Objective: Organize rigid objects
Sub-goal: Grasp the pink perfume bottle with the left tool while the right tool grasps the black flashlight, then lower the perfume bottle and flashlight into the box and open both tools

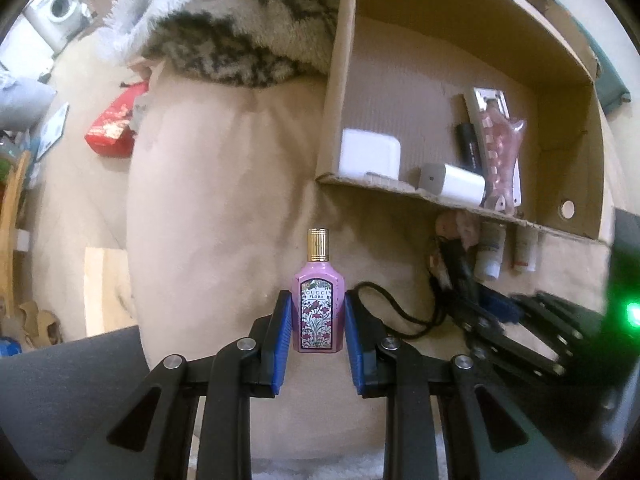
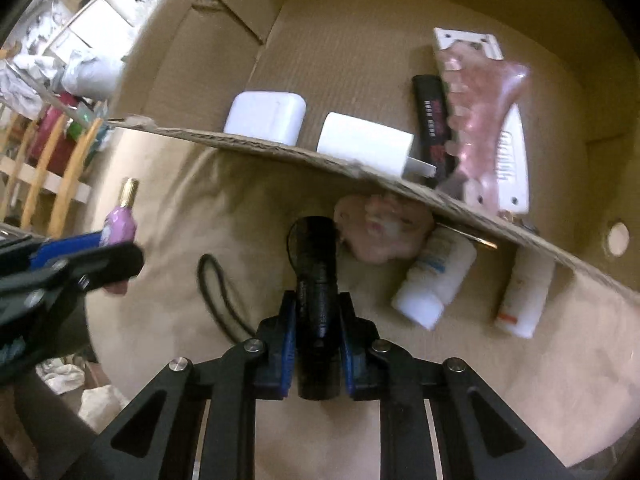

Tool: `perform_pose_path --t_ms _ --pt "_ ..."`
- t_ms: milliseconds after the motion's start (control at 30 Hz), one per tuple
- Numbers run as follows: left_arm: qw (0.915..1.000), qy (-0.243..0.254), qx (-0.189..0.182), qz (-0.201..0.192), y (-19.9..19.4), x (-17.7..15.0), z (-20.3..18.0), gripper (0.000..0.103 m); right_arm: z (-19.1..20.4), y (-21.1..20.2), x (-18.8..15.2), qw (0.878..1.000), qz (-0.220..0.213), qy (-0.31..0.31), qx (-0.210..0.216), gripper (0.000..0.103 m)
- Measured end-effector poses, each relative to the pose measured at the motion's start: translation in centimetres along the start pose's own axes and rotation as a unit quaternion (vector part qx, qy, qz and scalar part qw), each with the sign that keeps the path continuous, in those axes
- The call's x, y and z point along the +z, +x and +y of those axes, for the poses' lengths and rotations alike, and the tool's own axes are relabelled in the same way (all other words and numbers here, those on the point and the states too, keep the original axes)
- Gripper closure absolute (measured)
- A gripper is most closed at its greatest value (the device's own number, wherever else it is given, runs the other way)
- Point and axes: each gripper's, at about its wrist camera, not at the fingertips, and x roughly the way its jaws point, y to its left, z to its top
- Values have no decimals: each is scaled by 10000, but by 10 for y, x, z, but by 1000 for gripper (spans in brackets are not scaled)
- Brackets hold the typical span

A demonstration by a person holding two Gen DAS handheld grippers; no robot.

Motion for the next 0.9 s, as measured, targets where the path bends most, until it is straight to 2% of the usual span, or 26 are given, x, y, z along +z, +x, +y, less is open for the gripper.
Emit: perform_pose_path --t_ms 367,900 --pt "9995 58 -6 -309 -24 -10 -1 80 -27 -84 -30 9948 -905 241 412 83" --pt "9964 -110 62 -844 -45 -5 4 80 -68 -167 0 9782 -1907 563 606 83"
